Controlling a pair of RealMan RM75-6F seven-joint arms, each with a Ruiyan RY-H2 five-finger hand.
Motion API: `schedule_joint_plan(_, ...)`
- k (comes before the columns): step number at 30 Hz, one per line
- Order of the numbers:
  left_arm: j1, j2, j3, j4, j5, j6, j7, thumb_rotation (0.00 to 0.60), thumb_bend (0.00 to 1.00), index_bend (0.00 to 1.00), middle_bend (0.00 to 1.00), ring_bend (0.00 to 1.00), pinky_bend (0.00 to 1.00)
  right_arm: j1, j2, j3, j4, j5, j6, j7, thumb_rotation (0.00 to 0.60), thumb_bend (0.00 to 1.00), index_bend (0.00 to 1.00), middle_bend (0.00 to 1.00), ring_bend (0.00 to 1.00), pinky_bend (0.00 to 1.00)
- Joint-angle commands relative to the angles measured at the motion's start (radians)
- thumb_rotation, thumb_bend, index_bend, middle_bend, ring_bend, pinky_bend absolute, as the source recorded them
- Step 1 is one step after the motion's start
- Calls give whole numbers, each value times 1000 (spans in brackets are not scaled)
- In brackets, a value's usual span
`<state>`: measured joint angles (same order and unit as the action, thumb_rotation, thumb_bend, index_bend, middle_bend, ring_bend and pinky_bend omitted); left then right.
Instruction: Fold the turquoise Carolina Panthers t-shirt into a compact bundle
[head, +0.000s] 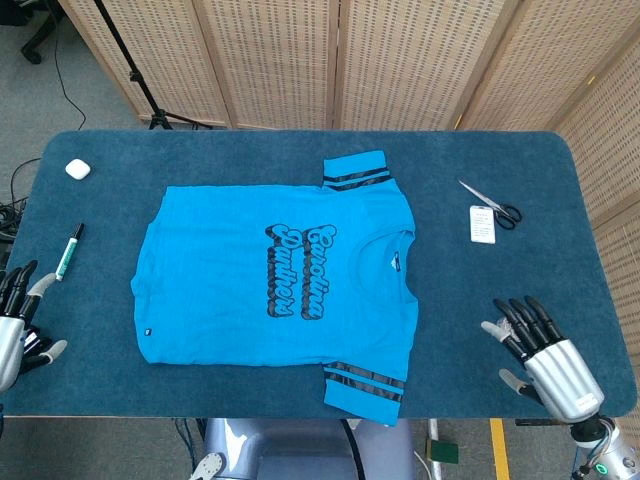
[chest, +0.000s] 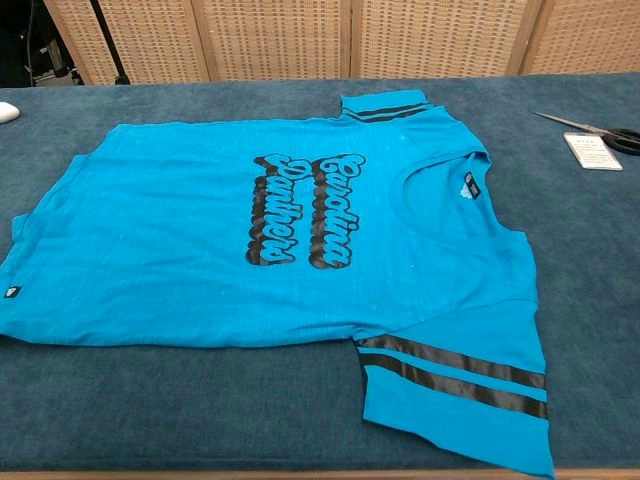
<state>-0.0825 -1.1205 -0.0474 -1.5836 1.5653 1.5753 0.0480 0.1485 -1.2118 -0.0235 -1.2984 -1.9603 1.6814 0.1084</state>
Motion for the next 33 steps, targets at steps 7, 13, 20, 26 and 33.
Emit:
schedule_joint_plan(7,-1,0,5,-3,3,-8,5,600,0,0,0,0,0,101,-108,-60,124,-116,-86,-43,600,0,271,73,0,0)
schedule_joint_plan(13,-2,-1,4,-5,-1,-13,7,600,0,0,0,0,0,142,-137,-88,124,-123,-168,-54,600,0,305,91,0,0)
schedule_joint_plan(20,-3,-1,4,-7,-8,-21,12,600,0,0,0,0,0,173,-166,-114,112,-133,-211,-49,600,0,370,116,0,0)
schedule_joint_plan(26,-2,-5,2,-7,-8,-15,20,600,0,0,0,0,0,204,-188,-132,110,-130,-263,-46,600,0,404,130,0,0)
schedule_joint_plan(33,1,2,4,-13,-2,-11,4,600,0,0,0,0,0,224,-215,-150,112,-127,-293,-60,600,0,405,134,0,0)
